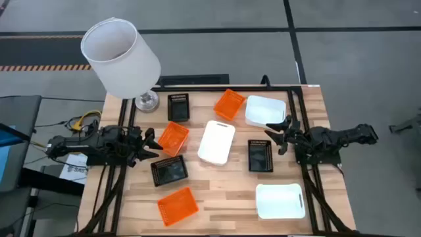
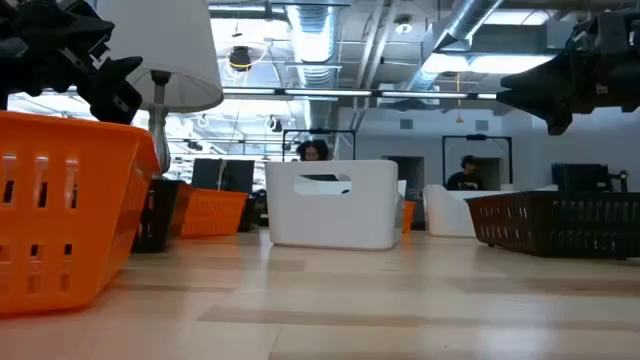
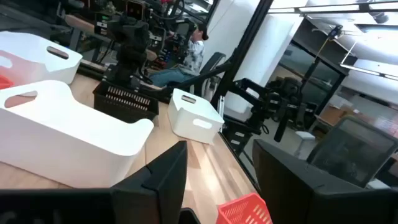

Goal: Stack baskets by color

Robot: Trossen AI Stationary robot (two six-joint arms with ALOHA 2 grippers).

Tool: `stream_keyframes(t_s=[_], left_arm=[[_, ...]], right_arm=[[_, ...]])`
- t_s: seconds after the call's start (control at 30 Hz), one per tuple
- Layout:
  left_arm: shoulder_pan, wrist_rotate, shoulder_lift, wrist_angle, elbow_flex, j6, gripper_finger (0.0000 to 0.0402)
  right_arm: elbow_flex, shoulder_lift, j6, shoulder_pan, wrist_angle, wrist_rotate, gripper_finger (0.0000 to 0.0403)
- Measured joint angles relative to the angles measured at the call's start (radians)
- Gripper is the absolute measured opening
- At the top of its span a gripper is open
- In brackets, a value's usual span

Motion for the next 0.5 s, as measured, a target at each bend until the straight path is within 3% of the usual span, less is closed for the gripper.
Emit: stream_keyframes(t_s=[0.5], left_arm=[[0.0, 0.0, 0.0, 0.0, 0.0, 0.0, 0.0171]], right_arm=[[0.0, 0.0, 0.0, 0.0, 0.0, 0.0, 0.0184]])
